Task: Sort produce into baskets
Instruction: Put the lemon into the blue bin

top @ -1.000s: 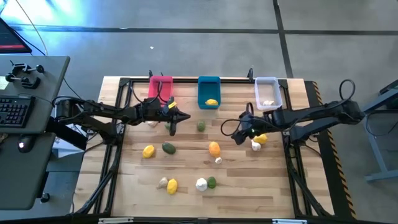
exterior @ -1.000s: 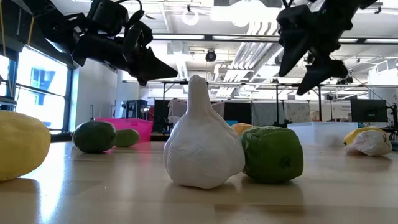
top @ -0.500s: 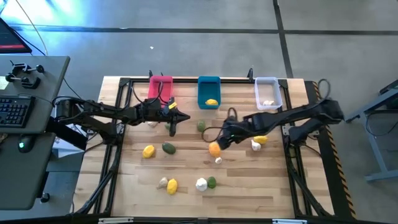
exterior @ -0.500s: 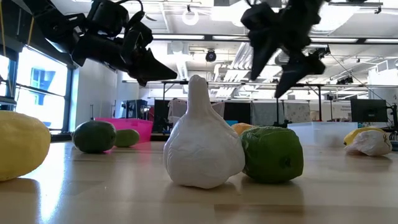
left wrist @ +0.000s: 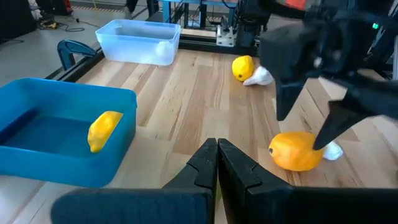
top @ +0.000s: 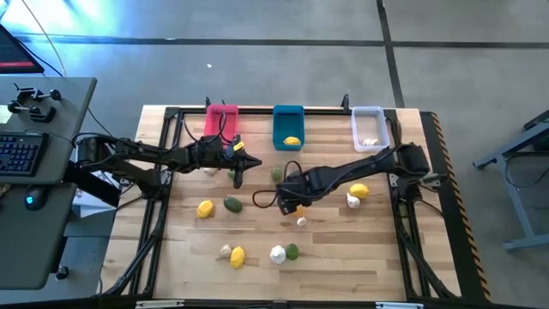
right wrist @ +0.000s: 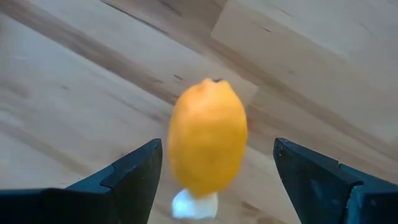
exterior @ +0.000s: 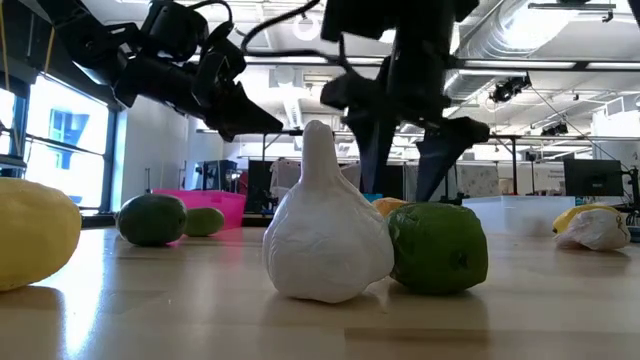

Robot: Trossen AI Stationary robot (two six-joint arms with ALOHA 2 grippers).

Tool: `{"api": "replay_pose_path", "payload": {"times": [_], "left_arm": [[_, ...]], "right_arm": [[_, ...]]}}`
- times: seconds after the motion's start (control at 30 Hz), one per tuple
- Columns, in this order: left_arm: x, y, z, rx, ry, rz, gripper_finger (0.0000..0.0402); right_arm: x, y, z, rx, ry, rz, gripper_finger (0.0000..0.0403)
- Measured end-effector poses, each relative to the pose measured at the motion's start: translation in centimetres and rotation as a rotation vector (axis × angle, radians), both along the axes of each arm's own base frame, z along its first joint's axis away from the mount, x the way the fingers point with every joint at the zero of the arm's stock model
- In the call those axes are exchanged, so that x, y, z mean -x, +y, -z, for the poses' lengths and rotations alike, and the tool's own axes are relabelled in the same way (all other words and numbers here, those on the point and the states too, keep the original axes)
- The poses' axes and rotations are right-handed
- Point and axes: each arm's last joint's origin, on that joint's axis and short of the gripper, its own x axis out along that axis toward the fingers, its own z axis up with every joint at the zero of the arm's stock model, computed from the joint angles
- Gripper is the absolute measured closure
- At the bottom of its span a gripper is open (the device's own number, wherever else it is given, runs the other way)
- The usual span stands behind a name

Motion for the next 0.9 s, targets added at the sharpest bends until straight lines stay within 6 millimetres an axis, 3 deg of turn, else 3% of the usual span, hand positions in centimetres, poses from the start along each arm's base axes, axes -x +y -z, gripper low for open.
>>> {"api": "replay_pose_path", "payload": {"times": [0.3,0.53,0.7,0.9], "left_arm": [[0.1,0.0,0.2,0.004,0.023,0.000,0.0402],[0.1,0.0,0.2,0.033,0.022,-0.009,0.0401],[0.1,0.0,0.2,0.056,0.020,-0.017,0.0401],[0.1,0.0,0.3,0.058,0.030,-0.017,0.0401]], "right_arm": [[-1.4,0.1,2.5,-0.008,0.013,-0.063,0.0111],[-2.0,-0.8,3.2,-0.051,0.002,-0.097,0.0174],[-2.9,-2.8,0.8,-0.044,-0.054,-0.117,0.0233],[-3.5,-7.8,-3.7,0.070,-0.086,-0.141,0.0233]]}}
